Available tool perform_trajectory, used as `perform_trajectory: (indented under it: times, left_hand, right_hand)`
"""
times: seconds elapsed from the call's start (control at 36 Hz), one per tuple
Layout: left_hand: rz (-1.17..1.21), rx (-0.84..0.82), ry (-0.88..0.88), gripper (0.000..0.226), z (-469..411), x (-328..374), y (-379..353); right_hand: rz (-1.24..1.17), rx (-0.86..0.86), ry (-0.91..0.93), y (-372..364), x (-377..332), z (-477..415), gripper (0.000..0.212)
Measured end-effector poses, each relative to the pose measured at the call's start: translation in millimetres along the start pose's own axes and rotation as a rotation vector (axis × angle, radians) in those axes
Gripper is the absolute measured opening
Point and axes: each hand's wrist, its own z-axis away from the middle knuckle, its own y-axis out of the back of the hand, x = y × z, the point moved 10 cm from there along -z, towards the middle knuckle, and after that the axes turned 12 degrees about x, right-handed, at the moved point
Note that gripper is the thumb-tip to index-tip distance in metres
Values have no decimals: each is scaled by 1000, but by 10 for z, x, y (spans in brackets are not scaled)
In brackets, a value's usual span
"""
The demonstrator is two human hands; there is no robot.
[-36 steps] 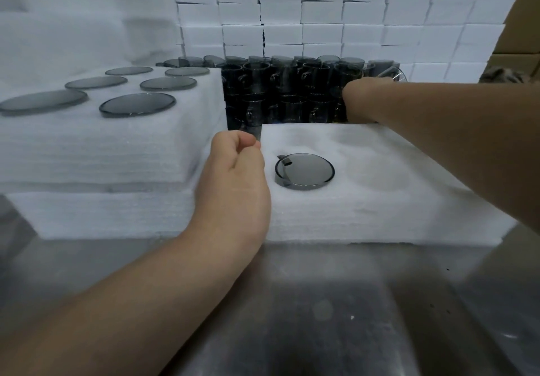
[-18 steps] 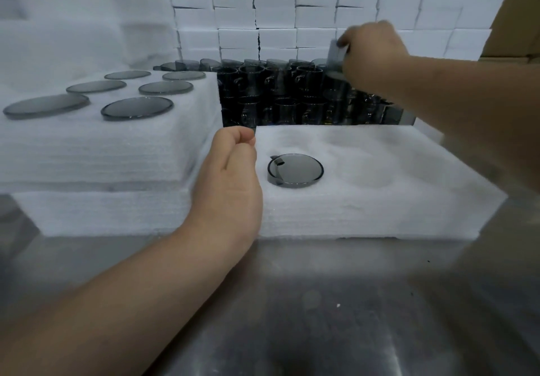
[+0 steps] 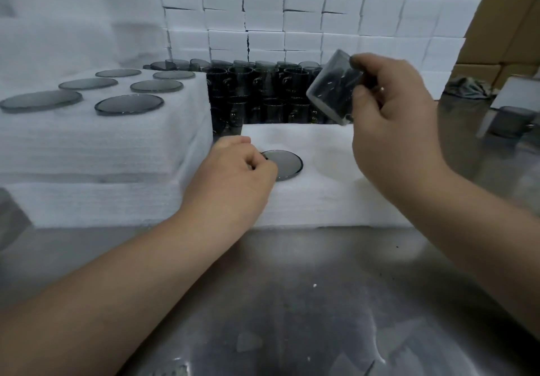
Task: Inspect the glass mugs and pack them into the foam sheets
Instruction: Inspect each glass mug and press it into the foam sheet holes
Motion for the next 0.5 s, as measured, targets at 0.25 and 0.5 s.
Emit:
perform_trajectory:
  times: [0.25, 0.5]
  left_hand:
    - [17, 36, 39, 21, -12, -16, 28]
    - [55, 32, -129, 39, 95, 284, 159]
  right_hand:
    - [-53, -62, -16, -60, 23, 52, 32]
    - [-115, -133, 116, 15, -161, 191, 34]
